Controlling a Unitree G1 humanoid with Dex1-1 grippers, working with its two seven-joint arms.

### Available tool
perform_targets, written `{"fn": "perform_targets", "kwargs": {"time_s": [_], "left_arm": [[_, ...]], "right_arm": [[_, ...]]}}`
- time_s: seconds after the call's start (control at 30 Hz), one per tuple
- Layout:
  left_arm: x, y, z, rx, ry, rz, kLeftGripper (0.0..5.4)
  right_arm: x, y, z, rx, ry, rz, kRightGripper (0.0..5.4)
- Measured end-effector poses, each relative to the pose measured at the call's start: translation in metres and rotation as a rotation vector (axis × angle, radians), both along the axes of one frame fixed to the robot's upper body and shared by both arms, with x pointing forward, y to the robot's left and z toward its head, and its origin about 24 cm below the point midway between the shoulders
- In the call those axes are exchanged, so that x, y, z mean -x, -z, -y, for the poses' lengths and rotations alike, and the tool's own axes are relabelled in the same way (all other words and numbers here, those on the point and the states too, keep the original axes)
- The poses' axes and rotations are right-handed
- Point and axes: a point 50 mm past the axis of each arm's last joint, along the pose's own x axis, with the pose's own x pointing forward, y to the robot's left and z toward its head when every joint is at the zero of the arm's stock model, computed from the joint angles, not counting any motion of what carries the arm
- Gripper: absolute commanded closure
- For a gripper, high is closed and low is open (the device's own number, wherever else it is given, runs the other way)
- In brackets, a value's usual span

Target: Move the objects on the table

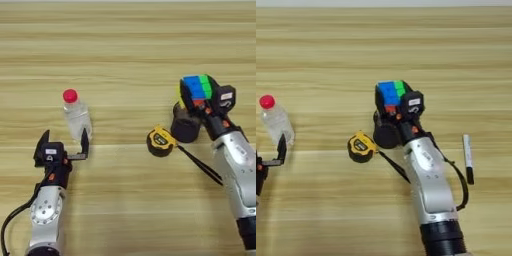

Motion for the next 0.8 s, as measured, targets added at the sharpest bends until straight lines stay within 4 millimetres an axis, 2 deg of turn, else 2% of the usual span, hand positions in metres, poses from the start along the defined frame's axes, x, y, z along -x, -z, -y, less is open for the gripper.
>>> {"fn": "perform_targets", "kwargs": {"time_s": [0.13, 0.33, 0.5, 0.8], "left_arm": [[0.0, 0.0, 0.0, 0.0, 0.0, 0.0, 0.0], [0.0, 0.0, 0.0, 0.0, 0.0, 0.0, 0.0], [0.0, 0.0, 0.0, 0.0, 0.0, 0.0, 0.0], [0.0, 0.0, 0.0, 0.0, 0.0, 0.0, 0.0]], "right_arm": [[-0.001, 0.0, 0.03, 0.022, 0.126, -0.006, 2.06], [-0.001, 0.004, 0.05, 0.035, 0.216, -0.025, 2.06], [-0.001, 0.011, 0.057, 0.048, 0.256, -0.059, 2.06], [0.003, 0.047, 0.069, 0.077, 0.315, -0.2, 2.06]]}}
